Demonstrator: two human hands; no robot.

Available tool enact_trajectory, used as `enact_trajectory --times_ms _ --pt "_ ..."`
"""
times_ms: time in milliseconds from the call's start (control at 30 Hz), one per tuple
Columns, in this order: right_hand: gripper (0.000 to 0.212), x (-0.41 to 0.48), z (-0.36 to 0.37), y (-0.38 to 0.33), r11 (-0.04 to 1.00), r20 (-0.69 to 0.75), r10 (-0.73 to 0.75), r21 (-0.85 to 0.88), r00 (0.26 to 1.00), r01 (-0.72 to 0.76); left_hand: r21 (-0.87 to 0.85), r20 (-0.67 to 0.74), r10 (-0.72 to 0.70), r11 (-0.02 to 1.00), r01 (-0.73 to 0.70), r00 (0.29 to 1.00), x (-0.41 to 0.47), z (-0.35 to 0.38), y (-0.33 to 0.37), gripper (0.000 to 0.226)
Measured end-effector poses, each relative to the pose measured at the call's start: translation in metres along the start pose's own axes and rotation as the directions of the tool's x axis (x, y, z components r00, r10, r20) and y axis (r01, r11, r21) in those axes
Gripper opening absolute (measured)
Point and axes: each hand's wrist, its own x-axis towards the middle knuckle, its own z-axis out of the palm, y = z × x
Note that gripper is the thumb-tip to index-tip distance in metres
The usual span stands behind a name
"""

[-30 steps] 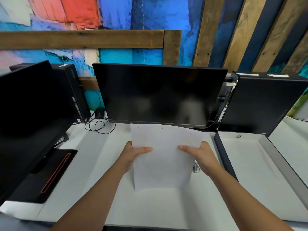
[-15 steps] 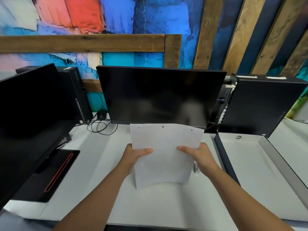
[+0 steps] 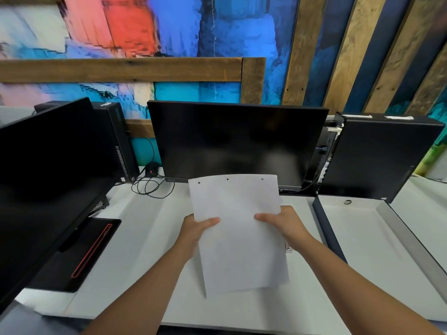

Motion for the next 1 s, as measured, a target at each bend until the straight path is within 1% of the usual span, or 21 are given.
enact_trajectory --times_ms 100,167,233,300,367,467,500,567,633,700,767,867,967,1000 --pt "0.024 0.007 -0.004 -0.004 0.988 0.009 0.046 -0.150 0.999 -0.044 -0.005 -0.021 0.040 0.999 -0.040 0.999 0.001 -0.004 0.009 0.024" --pt "0.028 0.009 -0.006 -0.008 0.976 0.037 0.066 -0.213 0.997 -0.056 0.012 -0.050 0.086 0.996 -0.086 0.995 0.000 -0.007 0.019 0.027" --pt "0.026 0.010 -0.006 -0.011 0.963 0.060 0.081 -0.261 0.995 -0.063 0.151 -0.066 0.177 0.975 -0.165 0.982 0.005 -0.009 0.029 0.035" --pt "0.018 0.010 -0.005 -0.014 0.951 0.074 0.095 -0.300 0.993 -0.068 0.306 -0.022 0.243 0.925 -0.225 0.970 0.012 -0.008 0.037 0.044" --pt "0.016 0.012 -0.004 -0.015 0.935 0.076 0.112 -0.346 0.991 -0.079 0.427 0.040 0.266 0.867 -0.257 0.963 0.018 -0.004 0.043 0.049" --pt "0.024 0.016 -0.001 -0.015 0.903 0.086 0.132 -0.422 0.988 -0.084 0.594 0.189 0.269 0.734 -0.328 0.945 0.019 0.013 0.053 0.046" --pt "0.025 0.017 0.000 -0.016 0.891 0.096 0.133 -0.447 0.986 -0.077 0.603 0.244 0.261 0.714 -0.356 0.934 0.018 0.019 0.056 0.042" --pt "0.026 0.018 0.003 -0.017 0.866 0.121 0.136 -0.497 0.983 -0.059 0.577 0.327 0.246 0.713 -0.399 0.912 0.016 0.031 0.058 0.034" --pt "0.026 0.018 0.006 -0.018 0.844 0.138 0.134 -0.535 0.981 -0.040 0.582 0.351 0.223 0.710 -0.398 0.910 0.016 0.038 0.058 0.023" --pt "0.029 0.018 0.005 -0.017 0.822 0.125 0.133 -0.567 0.983 -0.039 0.575 0.316 0.187 0.742 -0.344 0.930 0.016 0.041 0.055 0.010" --pt "0.029 0.018 0.001 -0.014 0.813 0.113 0.138 -0.580 0.984 -0.047 0.528 0.280 0.153 0.800 -0.285 0.948 0.015 0.038 0.048 0.003" --pt "0.024 0.017 -0.015 -0.008 0.791 0.108 0.135 -0.610 0.985 -0.041 0.421 0.221 0.140 0.879 -0.224 0.965 0.013 0.028 0.039 0.004" --pt "0.014 0.012 -0.036 -0.003 0.765 0.108 0.132 -0.643 0.985 -0.032 0.331 0.159 0.122 0.928 -0.170 0.980 0.014 0.015 0.030 0.004" --pt "0.019 0.012 -0.043 0.000 0.753 0.110 0.133 -0.657 0.985 -0.028 0.315 0.138 0.115 0.936 -0.154 0.984 0.014 0.010 0.027 0.007"
